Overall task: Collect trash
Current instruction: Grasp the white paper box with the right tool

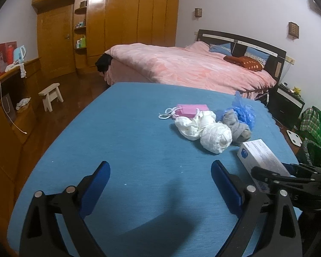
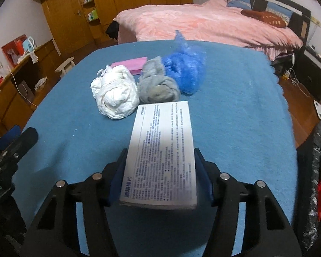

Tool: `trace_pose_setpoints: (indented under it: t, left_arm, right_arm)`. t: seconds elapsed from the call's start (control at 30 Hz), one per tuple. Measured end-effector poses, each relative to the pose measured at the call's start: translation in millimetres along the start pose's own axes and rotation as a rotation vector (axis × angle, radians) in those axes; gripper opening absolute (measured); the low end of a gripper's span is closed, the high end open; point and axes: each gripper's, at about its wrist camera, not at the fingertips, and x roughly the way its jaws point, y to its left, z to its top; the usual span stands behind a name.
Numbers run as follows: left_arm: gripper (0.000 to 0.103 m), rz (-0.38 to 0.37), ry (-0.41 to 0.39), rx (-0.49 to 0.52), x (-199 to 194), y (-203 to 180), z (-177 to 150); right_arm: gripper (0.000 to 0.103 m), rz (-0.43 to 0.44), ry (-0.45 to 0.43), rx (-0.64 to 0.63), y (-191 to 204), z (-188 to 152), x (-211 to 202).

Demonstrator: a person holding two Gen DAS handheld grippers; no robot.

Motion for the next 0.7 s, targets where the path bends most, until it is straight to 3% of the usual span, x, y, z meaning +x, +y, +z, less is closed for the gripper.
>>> trace_pose_setpoints:
  t: [0.43,0.7]
  left_arm:
    - [0.092,-0.072,-0.004,0.043,29,-44,21]
    - [0.078,-0.106,0.027,0.048,67,-60,35]
  right_arm:
    - [0.057,-0.037,-0.058,0.077,-45,16,-17]
    - [0.057,-0.055,-0.055,0.109,-64,20,-7]
